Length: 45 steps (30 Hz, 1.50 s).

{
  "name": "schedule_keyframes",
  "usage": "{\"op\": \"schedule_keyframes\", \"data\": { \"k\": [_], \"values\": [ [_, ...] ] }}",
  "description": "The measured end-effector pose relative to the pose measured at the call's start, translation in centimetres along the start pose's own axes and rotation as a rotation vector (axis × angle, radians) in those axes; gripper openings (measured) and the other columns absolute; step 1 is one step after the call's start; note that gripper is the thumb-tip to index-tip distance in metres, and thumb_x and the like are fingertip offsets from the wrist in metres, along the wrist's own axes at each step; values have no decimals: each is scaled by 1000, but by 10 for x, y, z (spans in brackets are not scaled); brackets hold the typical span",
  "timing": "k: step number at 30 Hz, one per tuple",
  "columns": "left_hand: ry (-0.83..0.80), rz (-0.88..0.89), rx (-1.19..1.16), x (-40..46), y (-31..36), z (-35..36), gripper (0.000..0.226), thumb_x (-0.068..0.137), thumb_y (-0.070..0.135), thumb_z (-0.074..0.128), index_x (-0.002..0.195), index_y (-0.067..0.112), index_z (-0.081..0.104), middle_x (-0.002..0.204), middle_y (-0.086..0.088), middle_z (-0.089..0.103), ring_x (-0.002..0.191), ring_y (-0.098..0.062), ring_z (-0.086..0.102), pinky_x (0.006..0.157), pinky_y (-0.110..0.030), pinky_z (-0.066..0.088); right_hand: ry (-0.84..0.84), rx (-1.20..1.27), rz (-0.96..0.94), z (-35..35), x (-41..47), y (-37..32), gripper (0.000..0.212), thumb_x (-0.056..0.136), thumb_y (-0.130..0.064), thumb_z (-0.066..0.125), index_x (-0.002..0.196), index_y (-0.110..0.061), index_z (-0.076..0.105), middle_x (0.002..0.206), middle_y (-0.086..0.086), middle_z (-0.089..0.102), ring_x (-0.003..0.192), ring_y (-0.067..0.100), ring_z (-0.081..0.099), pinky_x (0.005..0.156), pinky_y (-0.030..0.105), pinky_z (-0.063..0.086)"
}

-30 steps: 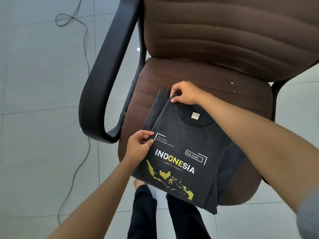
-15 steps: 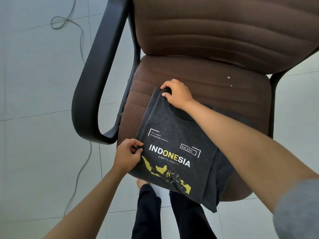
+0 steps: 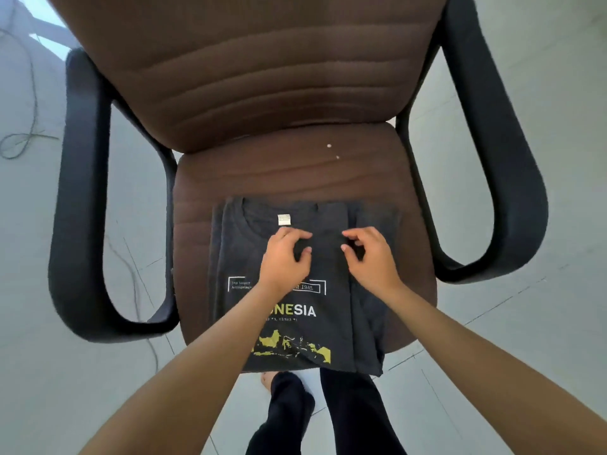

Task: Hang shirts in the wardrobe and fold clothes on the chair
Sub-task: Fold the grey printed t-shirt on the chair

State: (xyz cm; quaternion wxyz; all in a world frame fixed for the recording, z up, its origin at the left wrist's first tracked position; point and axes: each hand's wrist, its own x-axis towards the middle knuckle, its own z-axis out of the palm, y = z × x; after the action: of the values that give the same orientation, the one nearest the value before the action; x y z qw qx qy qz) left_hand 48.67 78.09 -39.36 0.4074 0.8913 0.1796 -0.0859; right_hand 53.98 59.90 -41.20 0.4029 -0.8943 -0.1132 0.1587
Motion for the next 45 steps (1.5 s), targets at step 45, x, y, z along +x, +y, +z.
{"op": "schedule_keyframes", "data": {
  "k": [45],
  "values": [
    [-1003,762,969,106,98,14,45,79,26,71,120,35,57,115,15,62,117,-6,47,108,-44,6,338,179,487,44,-120,-12,12,83,-20,72,94,-19,67,95,-5,65,86,9,60,83,26,49]
  ]
}}
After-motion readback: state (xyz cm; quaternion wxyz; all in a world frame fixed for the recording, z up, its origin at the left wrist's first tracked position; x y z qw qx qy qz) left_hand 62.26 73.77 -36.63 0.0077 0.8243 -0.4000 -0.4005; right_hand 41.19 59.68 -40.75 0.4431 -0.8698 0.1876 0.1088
